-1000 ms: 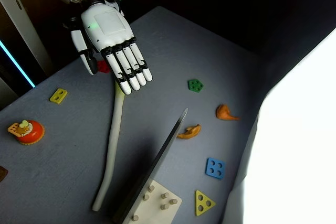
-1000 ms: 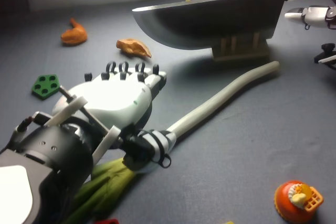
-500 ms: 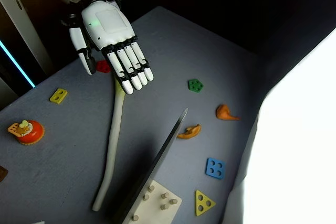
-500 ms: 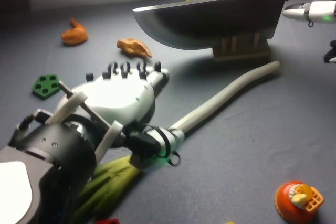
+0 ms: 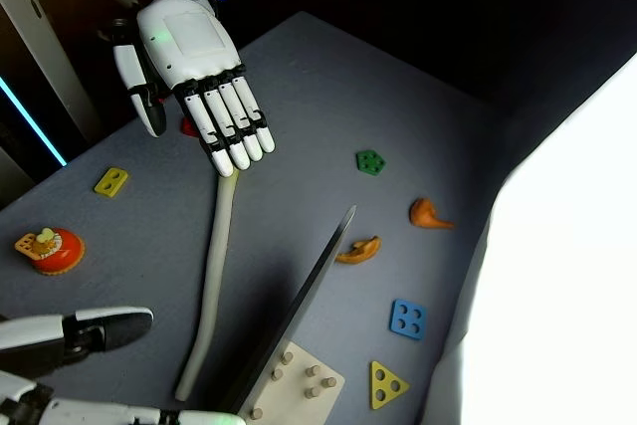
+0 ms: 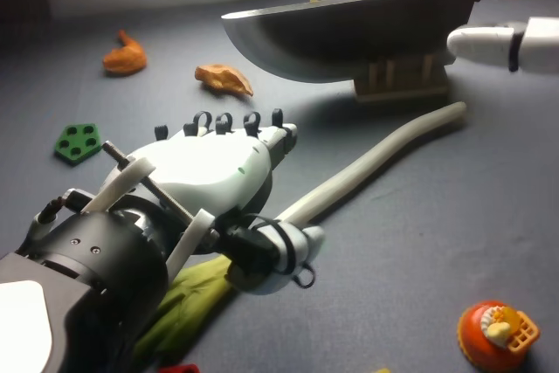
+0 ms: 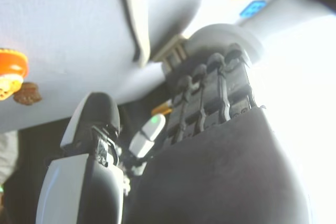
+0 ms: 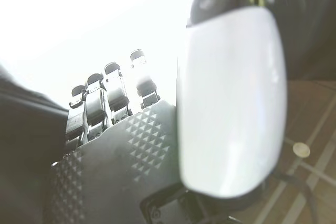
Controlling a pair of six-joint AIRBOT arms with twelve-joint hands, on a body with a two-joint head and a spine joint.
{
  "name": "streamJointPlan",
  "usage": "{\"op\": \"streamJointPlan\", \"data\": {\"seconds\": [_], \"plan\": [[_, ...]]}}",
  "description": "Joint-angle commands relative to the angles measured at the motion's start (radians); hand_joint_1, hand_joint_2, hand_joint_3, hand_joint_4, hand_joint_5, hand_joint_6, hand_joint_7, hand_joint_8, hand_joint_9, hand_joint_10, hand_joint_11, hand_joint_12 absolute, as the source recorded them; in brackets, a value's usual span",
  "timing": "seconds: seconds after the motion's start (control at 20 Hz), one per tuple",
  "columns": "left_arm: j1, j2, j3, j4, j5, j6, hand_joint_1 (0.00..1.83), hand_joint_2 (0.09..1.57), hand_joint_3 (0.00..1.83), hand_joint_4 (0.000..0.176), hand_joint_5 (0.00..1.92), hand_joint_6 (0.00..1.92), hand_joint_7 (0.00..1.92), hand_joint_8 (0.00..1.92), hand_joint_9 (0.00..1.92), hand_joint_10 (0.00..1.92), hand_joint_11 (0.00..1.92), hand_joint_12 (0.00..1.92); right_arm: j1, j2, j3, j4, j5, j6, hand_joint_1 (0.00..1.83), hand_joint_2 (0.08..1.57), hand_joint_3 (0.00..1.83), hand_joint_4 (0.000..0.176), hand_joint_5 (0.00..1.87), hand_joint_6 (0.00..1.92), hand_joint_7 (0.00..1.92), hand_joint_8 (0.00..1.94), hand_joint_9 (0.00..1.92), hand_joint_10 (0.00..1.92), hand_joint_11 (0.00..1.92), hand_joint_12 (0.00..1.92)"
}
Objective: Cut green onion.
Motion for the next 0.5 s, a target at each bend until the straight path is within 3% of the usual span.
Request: {"op": "streamJointPlan", "data": {"seconds": [0.0,0.05,0.1,0.15,0.2,0.25,0.3,0.35,0.4,0.45], "plan": [[-0.012,0.003,-0.006,0.081,0.018,-0.002,0.45,1.33,0.00,0.000,0.15,0.01,0.22,0.02,0.20,0.03,0.00,0.55,0.003,0.011,-0.011,-0.004,0.173,-0.016,0.01,1.05,0.02,0.000,0.27,0.07,0.35,0.05,0.24,0.07,0.00,0.67],[-0.011,0.003,-0.008,0.081,0.018,-0.002,0.34,1.33,0.00,0.000,0.38,0.05,0.54,0.03,0.48,0.07,0.00,1.05,0.000,0.013,-0.021,-0.003,0.197,-0.023,0.00,1.10,0.02,0.000,0.67,0.21,0.77,0.15,0.68,0.27,0.06,1.43],[-0.010,0.003,-0.010,0.081,0.018,-0.002,0.34,1.33,0.00,0.000,0.38,0.05,0.54,0.03,0.48,0.07,0.00,1.05,-0.005,0.015,-0.028,-0.003,0.199,-0.038,0.00,1.10,0.02,0.000,0.67,0.21,0.77,0.15,0.68,0.27,0.06,1.43],[-0.009,0.002,-0.012,0.085,0.018,-0.002,0.23,1.34,0.00,0.000,0.60,0.08,0.76,0.05,0.70,0.12,0.08,1.38,-0.007,0.015,-0.029,-0.003,0.191,-0.050,0.00,1.17,0.01,0.000,0.95,0.31,1.07,0.24,0.77,0.85,0.26,1.67],[-0.007,0.003,-0.014,0.087,0.017,-0.002,0.18,1.34,0.00,0.000,0.79,0.09,0.95,0.07,0.84,0.25,0.21,1.47,-0.009,0.014,-0.029,-0.003,0.179,-0.058,0.00,1.20,0.01,0.000,1.07,0.32,1.18,0.46,0.84,1.20,0.43,1.82],[-0.005,0.003,-0.015,0.090,0.017,-0.002,0.17,1.33,0.00,0.000,0.91,0.08,1.07,0.10,0.85,0.49,0.28,1.54,-0.010,0.014,-0.029,-0.003,0.168,-0.060,0.00,1.20,0.00,0.000,1.12,0.36,1.19,0.74,0.89,1.40,0.52,1.88],[-0.004,0.003,-0.016,0.093,0.017,-0.002,0.18,1.33,0.00,0.000,1.04,0.09,1.07,0.44,0.81,0.95,0.36,1.65,-0.011,0.014,-0.029,-0.003,0.160,-0.066,0.00,1.20,0.00,0.000,1.11,0.83,1.21,1.06,0.99,1.56,0.61,1.91],[-0.004,0.003,-0.017,0.098,0.017,-0.002,0.18,1.33,0.00,0.000,1.04,0.09,1.07,0.44,0.81,0.95,0.36,1.65,-0.012,0.014,-0.031,-0.007,0.158,-0.073,0.00,1.20,0.00,0.000,1.11,0.83,1.21,1.06,0.99,1.56,0.61,1.91],[-0.003,0.003,-0.017,0.103,0.017,-0.002,0.17,1.36,0.00,0.000,1.02,0.58,0.96,1.16,0.82,1.48,0.52,1.83,-0.014,0.014,-0.034,-0.010,0.158,-0.085,0.00,1.21,0.00,0.000,1.18,1.63,1.34,1.55,1.28,1.81,1.09,1.92],[-0.002,0.004,-0.017,0.105,0.017,-0.002,0.10,1.38,0.00,0.000,0.92,1.06,0.98,1.37,0.86,1.62,0.55,1.90,-0.014,0.014,-0.037,-0.010,0.158,-0.096,0.00,1.21,0.00,0.000,1.16,1.72,1.36,1.64,1.31,1.85,1.22,1.92]]}}
